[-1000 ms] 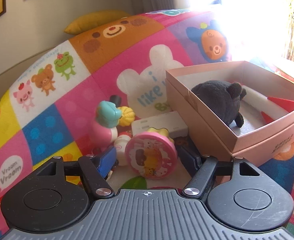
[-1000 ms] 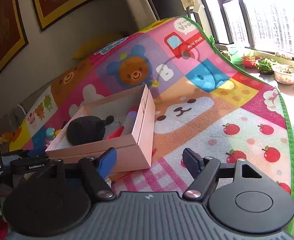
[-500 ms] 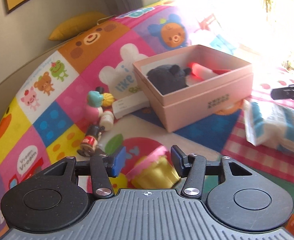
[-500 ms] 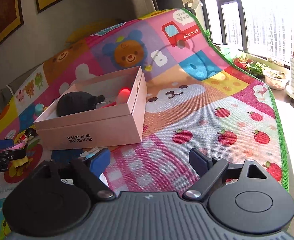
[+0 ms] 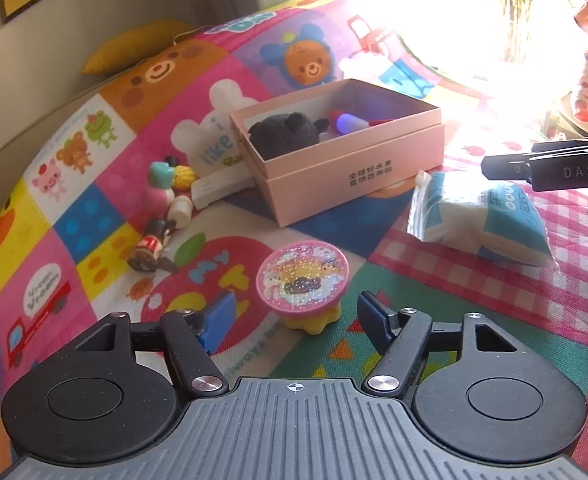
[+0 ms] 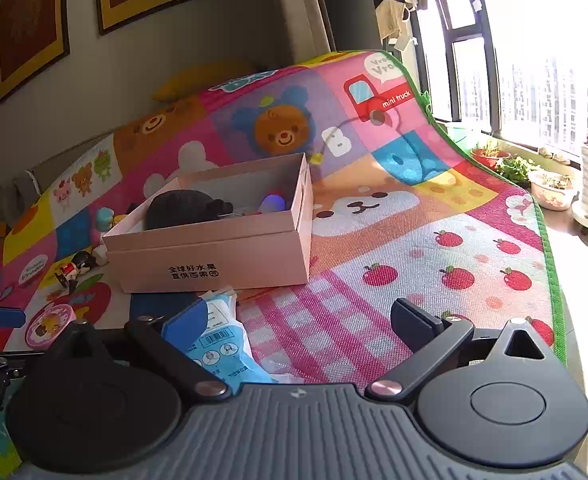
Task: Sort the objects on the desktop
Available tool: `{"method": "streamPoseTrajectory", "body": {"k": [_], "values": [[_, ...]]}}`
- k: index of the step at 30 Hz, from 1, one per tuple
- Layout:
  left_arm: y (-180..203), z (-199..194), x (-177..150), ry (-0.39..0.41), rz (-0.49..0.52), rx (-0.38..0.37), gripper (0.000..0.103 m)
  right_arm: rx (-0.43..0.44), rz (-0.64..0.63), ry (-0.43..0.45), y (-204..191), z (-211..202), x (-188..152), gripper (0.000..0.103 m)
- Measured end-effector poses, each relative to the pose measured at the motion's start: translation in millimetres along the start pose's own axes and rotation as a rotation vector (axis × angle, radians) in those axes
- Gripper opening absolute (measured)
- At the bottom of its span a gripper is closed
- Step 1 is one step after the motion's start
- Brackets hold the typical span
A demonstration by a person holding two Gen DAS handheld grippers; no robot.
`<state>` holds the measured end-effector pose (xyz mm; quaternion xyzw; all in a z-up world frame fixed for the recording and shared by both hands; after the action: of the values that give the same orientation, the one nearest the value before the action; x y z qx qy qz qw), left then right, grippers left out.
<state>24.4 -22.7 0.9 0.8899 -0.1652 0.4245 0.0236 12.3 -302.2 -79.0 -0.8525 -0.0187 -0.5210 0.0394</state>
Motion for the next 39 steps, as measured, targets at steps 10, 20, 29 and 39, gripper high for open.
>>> {"method": "streamPoseTrajectory", "body": {"k": [10, 20, 29, 39], "values": [[-6, 26, -16, -0.008, -0.234, 0.014, 0.1, 0.083, -0.15, 0.023, -24, -17, -2, 0.098], [-12, 30, -23, -0.009, -0.314, 0.037, 0.102, 0.029, -0.614, -0.065, -85, -8, -21, 0.068], [-12, 32, -24, -0.017, -0.306, 0.035, 0.103, 0.154, -0.438, -0.221, -83, -5, -18, 0.067], [-12, 32, -24, -0.017, -0.305, 0.036, 0.103, 0.27, -0.342, -0.172, -82, -26, -19, 0.085]]}}
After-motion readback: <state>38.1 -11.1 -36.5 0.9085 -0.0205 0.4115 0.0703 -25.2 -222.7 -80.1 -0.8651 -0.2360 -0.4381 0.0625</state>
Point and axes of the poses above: each gripper's, at about its wrist camera, not at the fingertips, and z roughly the way its jaws point, y to its right, x to its top, the point moved 5 cm from there along z, roughly the way its jaws point, and after that the axes turned 8 degrees about -z, right-handed, at the moved point
